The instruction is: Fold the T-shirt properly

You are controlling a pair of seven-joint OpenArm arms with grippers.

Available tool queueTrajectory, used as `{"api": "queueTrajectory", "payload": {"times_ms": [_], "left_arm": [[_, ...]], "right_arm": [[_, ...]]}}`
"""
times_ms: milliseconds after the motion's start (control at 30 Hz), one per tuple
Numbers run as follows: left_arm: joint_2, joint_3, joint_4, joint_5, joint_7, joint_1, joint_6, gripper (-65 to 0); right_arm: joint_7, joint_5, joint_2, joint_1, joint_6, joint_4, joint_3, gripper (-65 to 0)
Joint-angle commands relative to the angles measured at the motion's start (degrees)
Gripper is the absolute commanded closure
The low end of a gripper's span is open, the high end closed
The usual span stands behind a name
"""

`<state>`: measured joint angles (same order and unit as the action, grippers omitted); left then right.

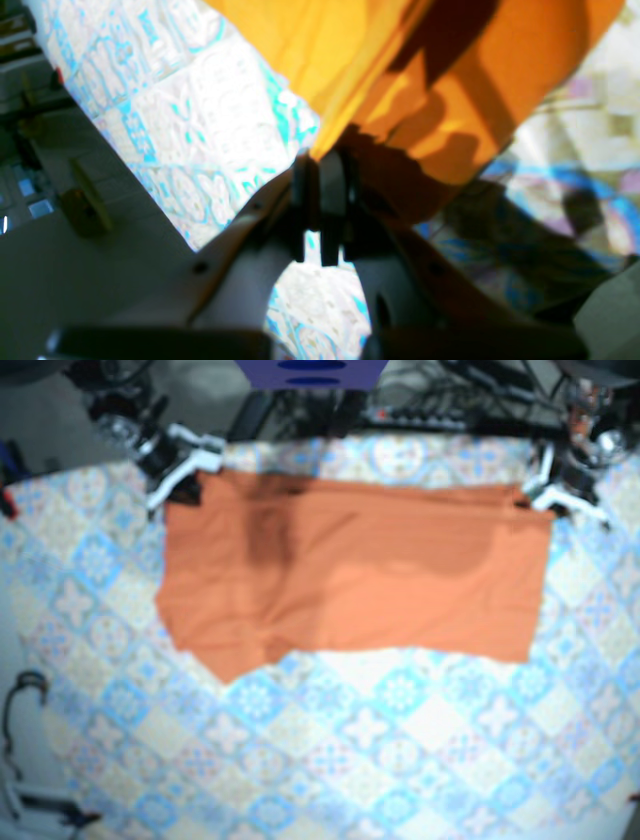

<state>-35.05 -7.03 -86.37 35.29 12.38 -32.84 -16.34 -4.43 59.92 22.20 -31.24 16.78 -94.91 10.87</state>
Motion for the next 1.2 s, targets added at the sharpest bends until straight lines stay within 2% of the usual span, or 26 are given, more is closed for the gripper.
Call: {"api": "queueTrajectory", "payload": {"times_ms": [0, 167, 1167], "left_arm": [[-1.0, -0.4, 0.4, 0.9, 0.2, 0.4, 0.9, 0.0], [-1.0, 2.8, 3.5, 1.2, 0.2, 3.7, 0.9, 0.0], [-1.1, 6.6, 8.9, 1.3, 0.1, 12.7, 0.9, 0.0]], "right_arm": [[-0.3, -0.3, 0.6, 0.1, -0.8, -0.9, -0.5, 0.0], [0.3, -0.4, 0.6, 0.1, -0.8, -0.3, -0.9, 0.0], [1.1, -0.3, 0.6, 1.7, -0.8, 0.9, -0.5, 0.0]]}}
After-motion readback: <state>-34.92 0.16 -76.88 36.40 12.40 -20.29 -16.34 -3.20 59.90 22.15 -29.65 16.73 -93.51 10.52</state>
